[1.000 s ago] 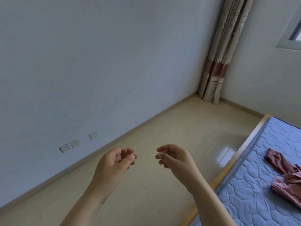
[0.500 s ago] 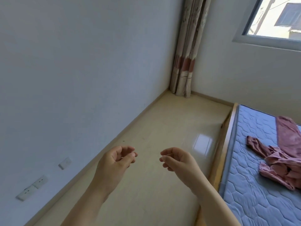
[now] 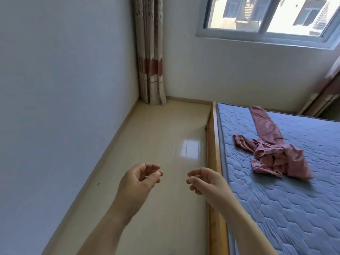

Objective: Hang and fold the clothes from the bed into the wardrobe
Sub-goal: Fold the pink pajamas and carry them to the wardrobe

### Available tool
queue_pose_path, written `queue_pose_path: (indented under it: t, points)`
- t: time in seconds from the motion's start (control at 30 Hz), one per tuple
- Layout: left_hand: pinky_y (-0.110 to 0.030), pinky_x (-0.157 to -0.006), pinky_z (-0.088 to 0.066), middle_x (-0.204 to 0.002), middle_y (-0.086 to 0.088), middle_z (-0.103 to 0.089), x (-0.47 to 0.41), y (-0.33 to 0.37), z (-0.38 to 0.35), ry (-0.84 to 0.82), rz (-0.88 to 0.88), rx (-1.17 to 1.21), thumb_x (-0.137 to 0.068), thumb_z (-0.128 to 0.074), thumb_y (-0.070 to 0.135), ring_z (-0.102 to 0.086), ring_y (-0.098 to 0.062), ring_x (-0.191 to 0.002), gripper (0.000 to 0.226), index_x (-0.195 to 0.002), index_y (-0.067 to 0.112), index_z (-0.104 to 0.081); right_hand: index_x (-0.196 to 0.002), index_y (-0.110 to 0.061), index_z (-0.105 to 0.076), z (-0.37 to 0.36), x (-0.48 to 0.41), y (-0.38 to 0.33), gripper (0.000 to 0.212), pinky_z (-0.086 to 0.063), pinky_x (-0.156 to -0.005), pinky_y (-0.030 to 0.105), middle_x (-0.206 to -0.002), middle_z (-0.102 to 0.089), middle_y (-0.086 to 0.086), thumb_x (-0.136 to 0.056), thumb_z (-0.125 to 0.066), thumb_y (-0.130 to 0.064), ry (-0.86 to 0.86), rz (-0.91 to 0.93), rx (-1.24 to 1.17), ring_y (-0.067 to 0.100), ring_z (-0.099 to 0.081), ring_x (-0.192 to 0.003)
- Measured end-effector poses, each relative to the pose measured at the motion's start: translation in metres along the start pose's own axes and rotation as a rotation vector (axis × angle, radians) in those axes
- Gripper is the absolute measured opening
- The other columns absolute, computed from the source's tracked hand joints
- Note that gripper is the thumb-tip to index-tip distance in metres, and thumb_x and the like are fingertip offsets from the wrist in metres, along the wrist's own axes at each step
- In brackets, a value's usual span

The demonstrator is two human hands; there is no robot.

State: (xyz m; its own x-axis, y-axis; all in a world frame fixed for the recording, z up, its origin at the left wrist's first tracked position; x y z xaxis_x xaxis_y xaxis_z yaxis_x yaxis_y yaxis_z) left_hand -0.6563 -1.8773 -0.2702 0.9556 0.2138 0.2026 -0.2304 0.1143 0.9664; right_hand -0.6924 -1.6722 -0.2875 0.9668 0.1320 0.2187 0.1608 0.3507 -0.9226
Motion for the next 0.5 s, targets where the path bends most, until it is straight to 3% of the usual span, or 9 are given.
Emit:
queue_pose_path:
  t: [0.3, 0.5]
  points:
    - [-0.029, -0.082, -0.055, -0.092, -0.001, -0.075, -0.134, 0.051, -0.093, -0.208, -0.061, -0.069, -0.090, -0.064, 0.013, -0.070, -0.015, -0.087, 0.012, -0.099, 0.018, -0.069, -0.094, -0.013, -0.069, 0.083, -0.110, -0.001, 0.009, -0.056, -0.079, 0.038, -0.089, -0.073, 0.012, -0.088, -0.063, -0.008, 0.210, -0.014, -0.147, 0.024, -0.069, -0.081]
    - [-0.032, -0.083, -0.055, -0.092, -0.002, -0.075, -0.211, 0.066, -0.141, -0.363, -0.059, -0.100, -0.089, -0.066, 0.014, -0.070, -0.016, -0.086, 0.011, -0.097, 0.021, -0.070, -0.094, -0.012, -0.068, 0.122, -0.164, 0.008, 0.009, -0.052, -0.073, 0.032, -0.089, -0.073, 0.014, -0.088, -0.064, -0.006, 0.304, -0.094, -0.191, 0.014, -0.064, -0.072]
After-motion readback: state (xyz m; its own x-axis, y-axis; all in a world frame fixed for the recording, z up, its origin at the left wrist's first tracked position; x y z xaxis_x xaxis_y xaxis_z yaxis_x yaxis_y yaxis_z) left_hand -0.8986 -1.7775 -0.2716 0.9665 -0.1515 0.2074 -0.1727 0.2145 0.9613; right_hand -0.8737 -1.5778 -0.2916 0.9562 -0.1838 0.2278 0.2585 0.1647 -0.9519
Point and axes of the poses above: each hand's wrist, its own x-axis away from the middle knuckle, its own z-axis out of the back of the hand, y = z × x, the point moved 2 cm from there along -x, towards the middle knuckle
